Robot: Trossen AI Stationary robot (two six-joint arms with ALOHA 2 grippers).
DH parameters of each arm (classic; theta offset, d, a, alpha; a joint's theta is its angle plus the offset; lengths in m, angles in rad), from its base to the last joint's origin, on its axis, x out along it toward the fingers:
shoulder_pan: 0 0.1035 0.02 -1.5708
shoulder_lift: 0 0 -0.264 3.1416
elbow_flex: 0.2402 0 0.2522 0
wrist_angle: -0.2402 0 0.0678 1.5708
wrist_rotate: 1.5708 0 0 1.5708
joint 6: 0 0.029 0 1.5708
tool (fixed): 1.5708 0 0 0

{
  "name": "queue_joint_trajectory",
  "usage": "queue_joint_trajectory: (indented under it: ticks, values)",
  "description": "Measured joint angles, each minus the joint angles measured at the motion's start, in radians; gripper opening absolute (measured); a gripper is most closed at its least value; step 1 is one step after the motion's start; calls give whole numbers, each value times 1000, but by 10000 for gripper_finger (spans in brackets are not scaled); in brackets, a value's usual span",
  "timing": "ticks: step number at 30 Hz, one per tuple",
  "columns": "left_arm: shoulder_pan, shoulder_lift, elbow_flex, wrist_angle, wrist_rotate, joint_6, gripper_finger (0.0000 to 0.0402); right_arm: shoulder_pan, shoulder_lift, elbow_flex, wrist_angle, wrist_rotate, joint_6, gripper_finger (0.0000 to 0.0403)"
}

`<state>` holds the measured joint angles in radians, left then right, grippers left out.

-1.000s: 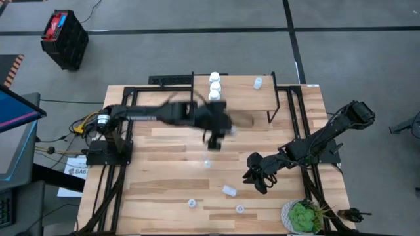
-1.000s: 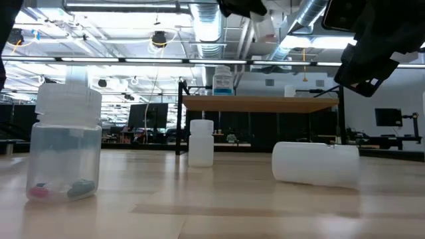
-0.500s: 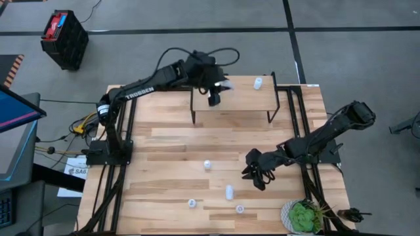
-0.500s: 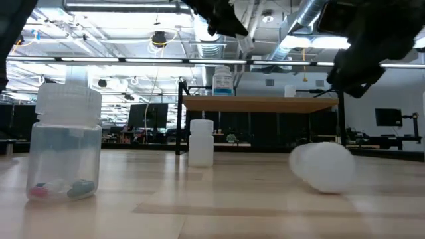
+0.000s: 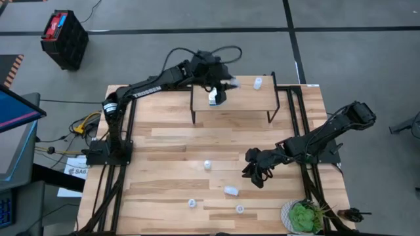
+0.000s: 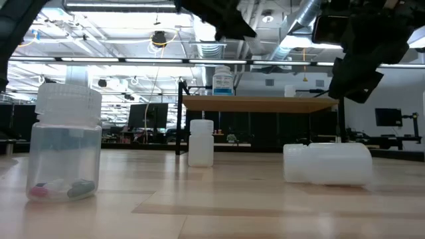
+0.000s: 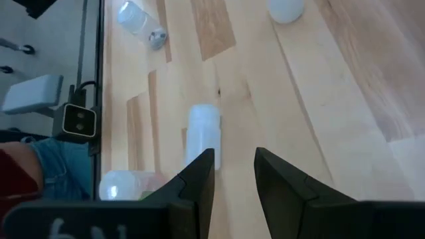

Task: Pick and place medicine bottles onto shelf by color
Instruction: Put the top left transparent pill bottle on the shelf

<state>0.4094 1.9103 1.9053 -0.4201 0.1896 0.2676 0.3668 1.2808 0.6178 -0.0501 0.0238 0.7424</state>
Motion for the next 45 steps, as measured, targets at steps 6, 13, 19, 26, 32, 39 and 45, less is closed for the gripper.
queue_joint_trajectory:
  ticks: [6,13,19,26,32,39,45]
  values:
    - [-18,71,-1,2,5,0,108,32,0,0,-3,0,31,131]
    - [-23,91,-2,-86,-42,-17,108,80,0,0,-2,0,68,131]
    - [-48,90,-1,-183,-57,-36,110,100,0,0,-2,0,73,131]
    - [-102,109,0,-191,-110,-1,109,105,0,0,-2,0,73,131]
    - [-108,124,-2,-173,-151,17,111,105,0,0,-2,0,72,131]
    - [-88,121,-1,-147,-168,27,111,105,0,0,-2,0,72,131]
    - [-74,121,-1,-149,-168,43,113,105,0,0,-2,1,72,131]
